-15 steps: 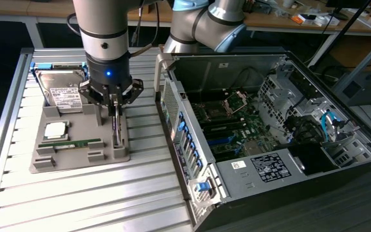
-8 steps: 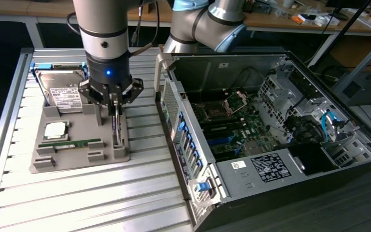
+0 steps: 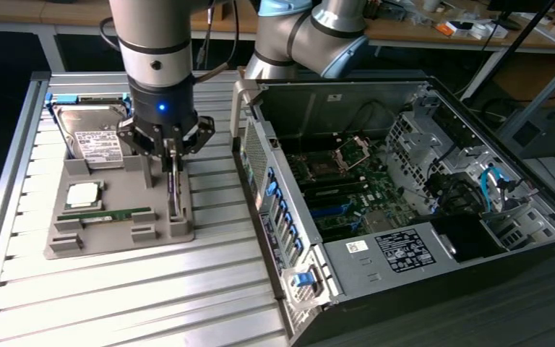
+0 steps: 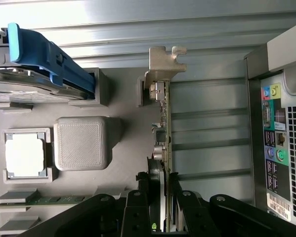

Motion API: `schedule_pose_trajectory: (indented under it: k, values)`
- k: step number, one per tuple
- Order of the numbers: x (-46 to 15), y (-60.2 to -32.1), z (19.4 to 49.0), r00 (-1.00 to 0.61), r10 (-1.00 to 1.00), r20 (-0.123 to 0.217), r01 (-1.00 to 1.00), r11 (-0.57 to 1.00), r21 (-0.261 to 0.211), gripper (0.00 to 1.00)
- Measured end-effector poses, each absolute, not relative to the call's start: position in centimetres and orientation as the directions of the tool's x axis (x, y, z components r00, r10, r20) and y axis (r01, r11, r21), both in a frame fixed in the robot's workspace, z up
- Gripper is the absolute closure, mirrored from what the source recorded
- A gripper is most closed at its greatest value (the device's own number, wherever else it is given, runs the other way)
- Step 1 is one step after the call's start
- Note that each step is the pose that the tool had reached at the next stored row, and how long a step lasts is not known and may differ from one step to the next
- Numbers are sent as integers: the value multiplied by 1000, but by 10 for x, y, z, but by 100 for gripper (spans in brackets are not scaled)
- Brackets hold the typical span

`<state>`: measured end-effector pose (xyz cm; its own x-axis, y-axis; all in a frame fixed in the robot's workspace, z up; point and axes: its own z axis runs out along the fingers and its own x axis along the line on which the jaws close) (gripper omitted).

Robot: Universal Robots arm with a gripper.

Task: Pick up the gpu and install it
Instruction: 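Pick up the gpu and move the gpu toward the slot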

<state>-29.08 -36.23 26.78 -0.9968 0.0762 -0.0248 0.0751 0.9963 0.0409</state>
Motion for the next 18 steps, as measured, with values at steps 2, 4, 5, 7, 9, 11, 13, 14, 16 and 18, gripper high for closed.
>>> schedule_pose_trajectory:
  k: [2,4,5,7,9,11,13,14,16,18]
  values:
    - [-291,-362,269,-997,76,-25,75,996,41,73]
    - [-291,-362,269,-997,76,-25,75,996,41,73]
    - [-291,-362,269,-997,76,-25,75,996,41,73]
    - [-291,-362,270,-997,76,-25,75,996,41,73]
    - [-291,-362,271,-997,76,-25,75,996,41,73]
    - [-291,-362,272,-997,76,-25,75,996,41,73]
    - [-291,-362,272,-997,76,-25,75,996,41,73]
    - [-291,-362,272,-997,76,-25,75,996,41,73]
    - [-291,-362,273,-997,76,-25,75,996,41,73]
    - [-291,-362,274,-997,76,-25,75,996,41,73]
